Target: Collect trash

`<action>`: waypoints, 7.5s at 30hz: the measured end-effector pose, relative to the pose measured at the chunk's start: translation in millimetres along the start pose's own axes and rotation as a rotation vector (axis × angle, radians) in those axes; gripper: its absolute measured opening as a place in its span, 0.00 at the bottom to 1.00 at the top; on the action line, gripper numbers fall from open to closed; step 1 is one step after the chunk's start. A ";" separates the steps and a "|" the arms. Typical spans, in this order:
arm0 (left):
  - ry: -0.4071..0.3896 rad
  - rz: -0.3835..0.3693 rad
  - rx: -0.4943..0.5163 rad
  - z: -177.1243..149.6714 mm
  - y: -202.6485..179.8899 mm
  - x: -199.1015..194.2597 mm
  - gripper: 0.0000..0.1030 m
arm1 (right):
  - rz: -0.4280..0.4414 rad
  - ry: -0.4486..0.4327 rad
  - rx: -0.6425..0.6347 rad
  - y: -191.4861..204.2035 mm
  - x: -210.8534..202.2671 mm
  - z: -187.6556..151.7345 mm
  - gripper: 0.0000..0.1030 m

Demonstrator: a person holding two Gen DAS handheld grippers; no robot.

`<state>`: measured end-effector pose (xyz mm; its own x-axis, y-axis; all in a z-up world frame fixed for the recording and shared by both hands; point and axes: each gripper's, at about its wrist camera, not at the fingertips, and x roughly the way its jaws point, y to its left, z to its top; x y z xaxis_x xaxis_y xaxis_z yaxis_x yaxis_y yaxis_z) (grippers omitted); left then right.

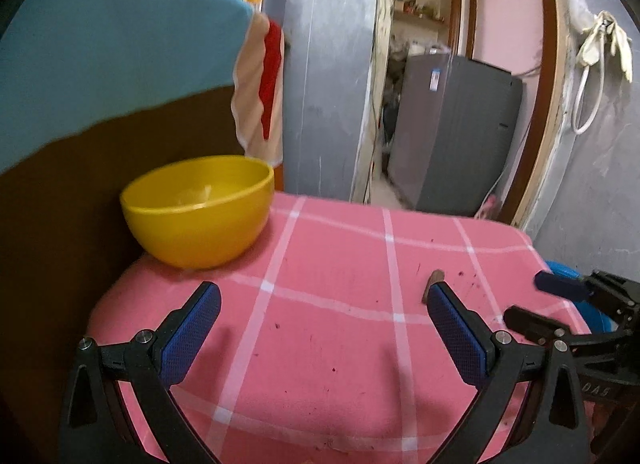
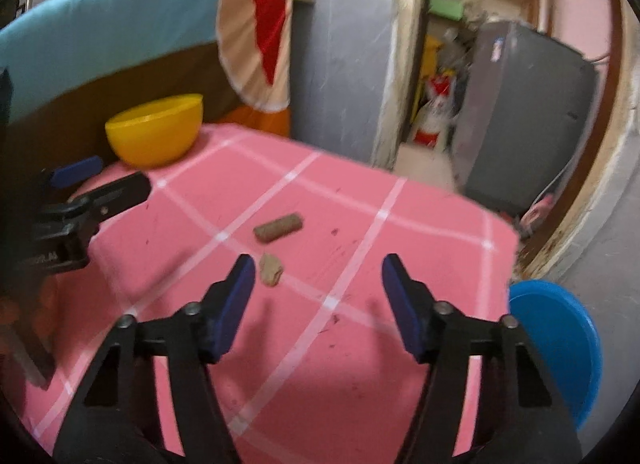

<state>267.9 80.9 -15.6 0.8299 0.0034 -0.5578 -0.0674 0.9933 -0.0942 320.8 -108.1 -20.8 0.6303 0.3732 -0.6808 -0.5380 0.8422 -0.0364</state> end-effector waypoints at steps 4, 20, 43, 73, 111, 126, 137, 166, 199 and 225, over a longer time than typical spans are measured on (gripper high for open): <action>0.047 -0.005 -0.008 -1.4 1.3 8.2 0.98 | 0.063 0.083 -0.016 5.7 17.7 1.0 0.43; 0.141 -0.059 -0.018 -2.5 -2.7 22.3 0.84 | 0.161 0.196 0.039 -4.3 54.3 8.0 0.08; 0.332 -0.188 0.182 8.9 -77.3 82.8 0.45 | 0.084 0.142 0.142 -62.1 22.9 -17.2 0.08; 0.085 -0.298 0.098 5.9 -120.1 9.8 0.11 | 0.010 -0.136 0.199 -71.6 -70.8 -31.6 0.08; -0.308 -0.486 0.142 16.6 -266.0 -56.9 0.11 | -0.359 -0.571 0.322 -162.3 -206.4 -97.9 0.08; -0.110 -0.521 0.151 4.2 -292.1 -4.7 0.11 | -0.333 -0.420 0.422 -200.4 -168.5 -127.9 0.09; -0.020 -0.520 0.152 0.2 -292.1 9.9 0.12 | -0.296 -0.335 0.501 -216.7 -146.9 -142.2 0.28; -0.202 -0.422 0.042 0.9 -221.5 -75.2 0.97 | -0.385 -0.462 0.416 -172.4 -235.4 -122.7 0.84; -0.308 -0.277 0.138 -94.2 -168.4 -186.8 0.98 | -0.424 -0.555 0.354 -50.0 -294.2 -194.2 0.99; -0.318 -0.224 0.125 -121.7 -160.3 -191.2 0.98 | -0.425 -0.507 0.361 -41.1 -285.9 -211.8 0.99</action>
<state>52.6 -93.0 5.8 0.9475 -0.1986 -0.2506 0.1862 0.9798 -0.0725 44.2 -331.9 20.4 0.9700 0.0479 -0.2382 -0.0295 0.9963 0.0803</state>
